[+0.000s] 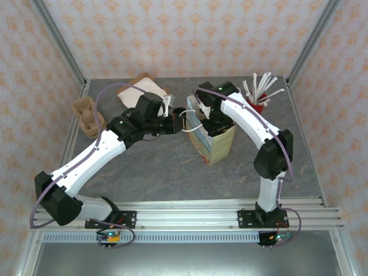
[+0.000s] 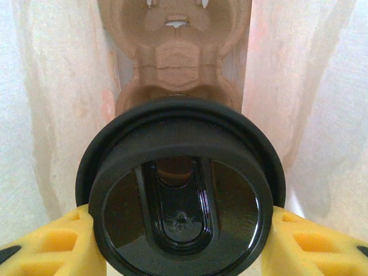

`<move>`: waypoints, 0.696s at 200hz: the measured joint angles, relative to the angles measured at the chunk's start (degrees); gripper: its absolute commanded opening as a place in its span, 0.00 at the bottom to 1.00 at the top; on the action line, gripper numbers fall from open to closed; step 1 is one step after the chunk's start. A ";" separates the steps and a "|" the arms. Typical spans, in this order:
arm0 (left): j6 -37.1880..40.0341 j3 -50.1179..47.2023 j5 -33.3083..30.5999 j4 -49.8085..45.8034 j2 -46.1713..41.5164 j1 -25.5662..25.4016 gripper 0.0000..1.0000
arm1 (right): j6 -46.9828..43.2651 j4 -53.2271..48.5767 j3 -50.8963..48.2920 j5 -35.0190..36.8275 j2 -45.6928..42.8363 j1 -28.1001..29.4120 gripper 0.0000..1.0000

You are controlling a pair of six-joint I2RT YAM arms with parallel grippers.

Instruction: Pack the takeout coffee

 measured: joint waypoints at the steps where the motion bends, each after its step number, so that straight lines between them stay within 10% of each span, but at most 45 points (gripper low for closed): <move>1: 0.02 0.00 0.00 0.00 0.00 0.00 0.09 | 0.00 0.00 0.00 -0.02 0.00 0.00 0.51; 139: 0.02 0.00 0.00 0.00 0.00 0.00 0.09 | -0.42 1.66 -3.34 -0.70 0.04 -1.11 0.51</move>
